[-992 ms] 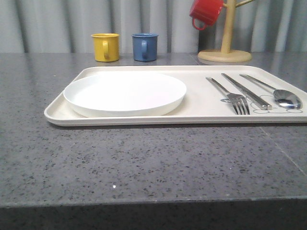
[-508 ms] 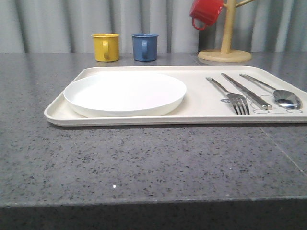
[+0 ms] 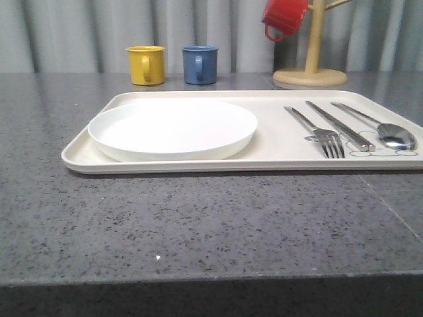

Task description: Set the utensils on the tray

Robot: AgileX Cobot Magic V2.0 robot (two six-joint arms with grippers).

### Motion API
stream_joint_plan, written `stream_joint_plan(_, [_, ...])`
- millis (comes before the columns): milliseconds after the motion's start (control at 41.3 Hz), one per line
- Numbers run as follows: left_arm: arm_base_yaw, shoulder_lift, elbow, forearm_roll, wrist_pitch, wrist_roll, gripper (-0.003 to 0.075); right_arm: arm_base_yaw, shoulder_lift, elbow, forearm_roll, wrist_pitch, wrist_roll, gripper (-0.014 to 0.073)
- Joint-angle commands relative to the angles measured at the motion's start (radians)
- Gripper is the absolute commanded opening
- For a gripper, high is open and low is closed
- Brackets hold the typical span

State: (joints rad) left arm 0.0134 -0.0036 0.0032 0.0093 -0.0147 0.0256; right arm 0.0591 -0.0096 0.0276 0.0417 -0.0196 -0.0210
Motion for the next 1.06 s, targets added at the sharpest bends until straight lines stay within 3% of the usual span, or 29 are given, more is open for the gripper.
stream_joint_plan(0, [0.001, -0.02, 0.011, -0.002, -0.076, -0.004, -0.002, -0.004, -0.016, -0.001, -0.055, -0.089, 0.021, -0.0067])
stream_joint_plan(1040, [0.001, -0.02, 0.011, -0.002, -0.076, -0.004, -0.002, -0.004, -0.016, -0.001, -0.042, -0.041, 0.021, -0.0067])
